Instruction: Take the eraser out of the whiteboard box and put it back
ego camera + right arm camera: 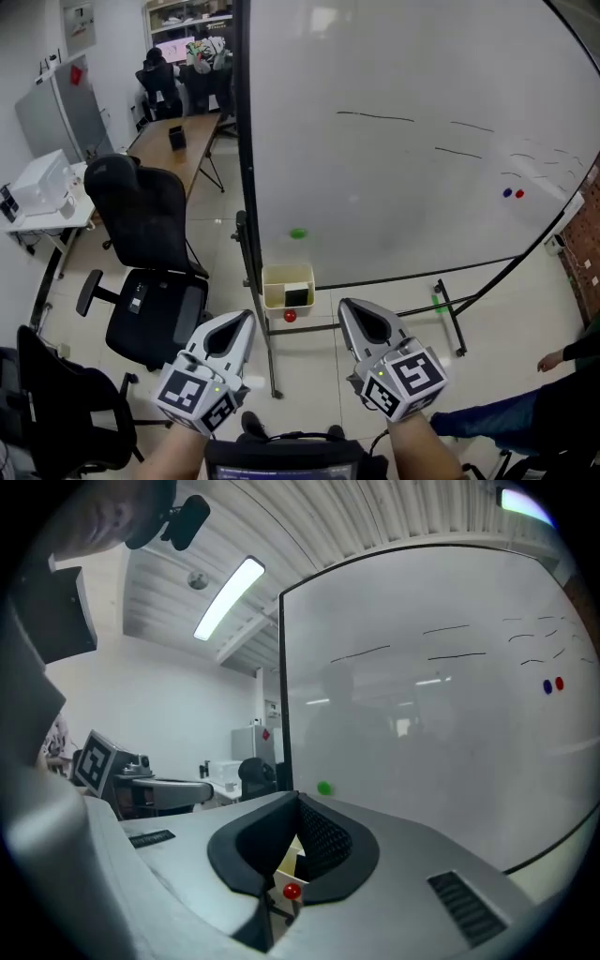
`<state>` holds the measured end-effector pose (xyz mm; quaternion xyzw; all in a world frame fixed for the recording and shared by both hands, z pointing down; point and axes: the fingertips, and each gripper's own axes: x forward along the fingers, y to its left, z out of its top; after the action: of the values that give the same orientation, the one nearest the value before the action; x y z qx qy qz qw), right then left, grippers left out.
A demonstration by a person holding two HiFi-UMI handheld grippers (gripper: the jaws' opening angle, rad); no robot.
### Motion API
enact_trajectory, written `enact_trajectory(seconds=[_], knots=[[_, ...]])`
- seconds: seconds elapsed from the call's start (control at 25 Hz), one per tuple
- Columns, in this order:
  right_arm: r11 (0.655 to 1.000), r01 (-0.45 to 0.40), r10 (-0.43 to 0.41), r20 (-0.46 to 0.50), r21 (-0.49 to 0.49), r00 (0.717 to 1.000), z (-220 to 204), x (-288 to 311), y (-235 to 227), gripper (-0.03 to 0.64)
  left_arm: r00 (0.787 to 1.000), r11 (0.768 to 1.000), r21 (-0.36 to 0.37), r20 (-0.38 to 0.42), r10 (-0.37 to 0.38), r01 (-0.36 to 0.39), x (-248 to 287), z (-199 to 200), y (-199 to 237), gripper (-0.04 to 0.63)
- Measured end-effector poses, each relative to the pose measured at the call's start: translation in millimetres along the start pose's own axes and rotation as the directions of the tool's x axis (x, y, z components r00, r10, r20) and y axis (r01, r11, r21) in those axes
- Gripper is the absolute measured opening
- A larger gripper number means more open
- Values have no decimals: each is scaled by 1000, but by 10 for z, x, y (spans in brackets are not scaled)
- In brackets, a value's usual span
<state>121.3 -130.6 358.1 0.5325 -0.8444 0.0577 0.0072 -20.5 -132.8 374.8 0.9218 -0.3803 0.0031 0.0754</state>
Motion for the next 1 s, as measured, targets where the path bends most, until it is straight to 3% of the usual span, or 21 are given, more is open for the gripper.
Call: enact_trajectory(seconds=[0.2, 0.36, 0.56, 0.84, 1.0], knots=[[991, -134, 134, -8, -19, 991, 110, -548, -163, 21, 996, 996, -22, 33, 85, -85, 43, 41, -684, 35], [985, -174, 174, -13, 15, 985, 50, -943, -286, 21, 992, 993, -20, 35, 120, -120, -40, 7, -1076, 35], [987, -158, 158, -3, 31, 987, 35, -1321, -174, 21, 994, 994, -17, 23, 109, -109, -332, -16, -1306, 35], [997, -76, 75, 15, 11, 997, -17, -1551, 279, 21, 999, 999, -4, 33, 33, -33, -852, -85, -1263, 35], [996, -82, 82, 9, 29, 997, -52, -1725, 510, 21, 999, 1000, -11, 29, 21, -21, -1085, -99, -1350, 35]])
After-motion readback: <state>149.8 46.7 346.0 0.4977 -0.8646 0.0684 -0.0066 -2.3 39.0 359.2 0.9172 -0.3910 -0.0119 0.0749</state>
